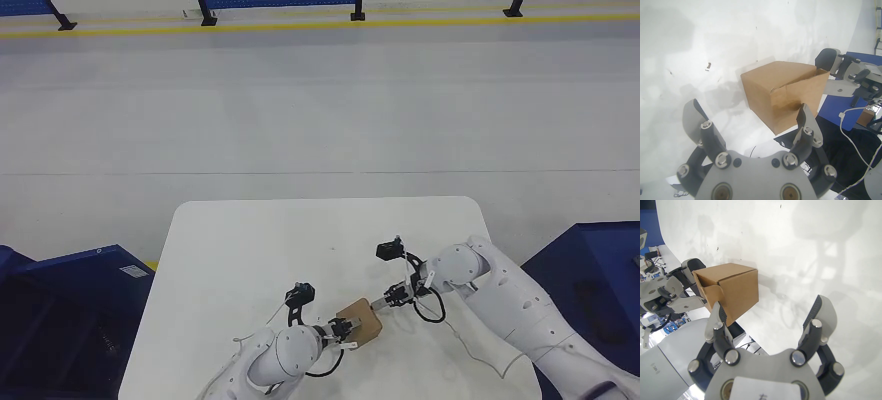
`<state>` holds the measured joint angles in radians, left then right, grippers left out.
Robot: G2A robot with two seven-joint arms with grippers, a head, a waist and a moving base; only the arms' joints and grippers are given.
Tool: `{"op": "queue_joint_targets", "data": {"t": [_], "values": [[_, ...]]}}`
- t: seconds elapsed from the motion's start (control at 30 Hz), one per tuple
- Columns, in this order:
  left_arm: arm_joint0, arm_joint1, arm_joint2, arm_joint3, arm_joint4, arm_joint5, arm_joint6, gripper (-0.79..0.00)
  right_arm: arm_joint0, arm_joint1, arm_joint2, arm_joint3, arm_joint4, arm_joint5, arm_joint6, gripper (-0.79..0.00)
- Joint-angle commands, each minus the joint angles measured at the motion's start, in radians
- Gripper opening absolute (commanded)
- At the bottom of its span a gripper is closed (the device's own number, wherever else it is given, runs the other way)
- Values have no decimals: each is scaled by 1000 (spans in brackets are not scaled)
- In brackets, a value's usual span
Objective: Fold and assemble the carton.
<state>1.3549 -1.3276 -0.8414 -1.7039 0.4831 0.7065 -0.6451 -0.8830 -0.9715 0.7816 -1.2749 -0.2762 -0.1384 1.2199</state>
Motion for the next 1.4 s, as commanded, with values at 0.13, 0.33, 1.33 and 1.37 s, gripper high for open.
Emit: {"op": "queue_joint_targets", "data": {"t": [0.13, 0.33, 1.33, 1.37], "values": [[2, 2, -3, -8, -2, -3, -6, 0, -2, 0, 5, -4, -4, -4, 2, 0], [4, 4, -6, -12, -4, -5, -7, 0, -2, -4, -1, -12, -12, 1, 4, 0], [-16, 2, 14, 14, -5, 4, -20, 0, 22, -37, -45, 24, -25, 4, 8, 0], [-17, 2, 14, 16, -5, 4, -20, 0, 23, -39, -45, 26, -25, 3, 8, 0]]}}
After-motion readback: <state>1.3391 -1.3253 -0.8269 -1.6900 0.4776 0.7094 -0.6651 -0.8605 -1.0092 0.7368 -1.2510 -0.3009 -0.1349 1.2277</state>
